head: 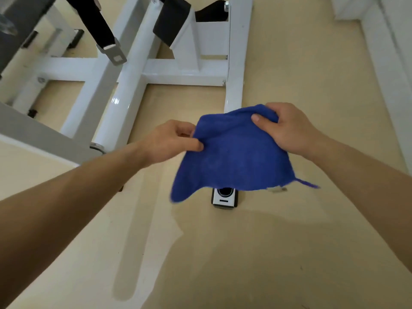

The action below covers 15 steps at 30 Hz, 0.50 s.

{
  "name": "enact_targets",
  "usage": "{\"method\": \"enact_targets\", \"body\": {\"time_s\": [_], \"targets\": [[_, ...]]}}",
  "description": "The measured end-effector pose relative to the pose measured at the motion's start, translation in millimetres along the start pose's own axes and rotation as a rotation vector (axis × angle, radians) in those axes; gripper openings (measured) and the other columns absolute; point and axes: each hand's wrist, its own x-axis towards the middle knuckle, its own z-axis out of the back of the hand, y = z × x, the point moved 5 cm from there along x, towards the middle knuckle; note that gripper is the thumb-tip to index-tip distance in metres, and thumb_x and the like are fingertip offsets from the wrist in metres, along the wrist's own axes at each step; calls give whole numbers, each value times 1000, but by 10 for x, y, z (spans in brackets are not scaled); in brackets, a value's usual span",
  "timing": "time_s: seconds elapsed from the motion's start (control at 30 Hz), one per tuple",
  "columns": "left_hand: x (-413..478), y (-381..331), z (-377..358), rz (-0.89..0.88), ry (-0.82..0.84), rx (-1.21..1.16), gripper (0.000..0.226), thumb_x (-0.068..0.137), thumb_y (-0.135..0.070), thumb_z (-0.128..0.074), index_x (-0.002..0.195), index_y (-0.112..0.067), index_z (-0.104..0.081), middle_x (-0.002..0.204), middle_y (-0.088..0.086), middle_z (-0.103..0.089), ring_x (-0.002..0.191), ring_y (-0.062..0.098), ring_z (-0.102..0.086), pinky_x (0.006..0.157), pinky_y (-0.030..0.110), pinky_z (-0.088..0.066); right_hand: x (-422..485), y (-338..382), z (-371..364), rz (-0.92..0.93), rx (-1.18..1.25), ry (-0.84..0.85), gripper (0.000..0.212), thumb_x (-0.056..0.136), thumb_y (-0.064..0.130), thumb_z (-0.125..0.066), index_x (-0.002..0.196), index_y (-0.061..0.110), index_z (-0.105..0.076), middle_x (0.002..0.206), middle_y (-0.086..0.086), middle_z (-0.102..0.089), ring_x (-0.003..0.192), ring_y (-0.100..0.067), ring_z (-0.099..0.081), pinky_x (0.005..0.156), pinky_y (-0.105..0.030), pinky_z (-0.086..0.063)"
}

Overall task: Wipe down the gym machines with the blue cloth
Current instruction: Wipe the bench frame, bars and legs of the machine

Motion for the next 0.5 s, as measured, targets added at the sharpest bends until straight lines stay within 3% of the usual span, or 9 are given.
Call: {"method": "enact_targets", "body": {"time_s": [0.07,0.13,0.2,0.3,0.4,0.47,0.5], "targets": [[-15,72,-57,39,31,-146,38,68,-34,-68,81,0,-59,80,11,-61,76,25,-58,72,37,-46,-70,-163,-152,-94,31,69,26,99,30,-58,75,20,-59,64,10,-54,55,-2,-49,57,-19,-38],[-12,184,-200,92,-7,-202,22,74,-23,-69,69,-13,-51,68,4,-50,63,17,-47,57,29,-38,-150,-327,-374,-165,8,125,25,100,31,-57,77,19,-59,66,7,-56,60,-9,-51,58,-25,-39],[20,356,-322,161,-53,-230,25,80,-16,-74,73,-18,-50,68,2,-53,58,15,-48,49,26,-37,-198,-489,-538,-212,-105,144,26,100,32,-54,79,17,-57,72,3,-59,65,-14,-53,58,-27,-38],[87,587,-398,220,-93,-169,17,82,-16,-74,86,-19,-58,83,3,-63,65,14,-56,53,25,-45,-208,-748,-562,-284,-246,99,31,100,38,-51,84,12,-57,79,-2,-61,75,-23,-58,63,-34,-40],[173,675,-407,168,-177,43,23,82,-7,-63,92,-27,-62,95,2,-64,73,19,-56,61,29,-49,-242,-931,-505,-349,-252,53,29,101,38,-49,86,14,-55,83,-1,-61,81,-27,-59,67,-36,-42],[196,661,-425,130,-337,209,25,83,-9,-59,94,-31,-62,103,-3,-59,91,20,-55,71,29,-46,-313,-958,-549,-365,-237,-10,23,101,36,-50,111,16,-57,108,-5,-63,98,-28,-60,81,-40,-48],[183,645,-452,142,-438,261,22,85,-14,-60,100,-30,-64,111,-5,-54,102,19,-51,78,28,-43,-365,-929,-590,-352,-243,-71,33,100,34,-50,128,17,-51,125,-7,-57,110,-29,-57,92,-42,-48]]}}
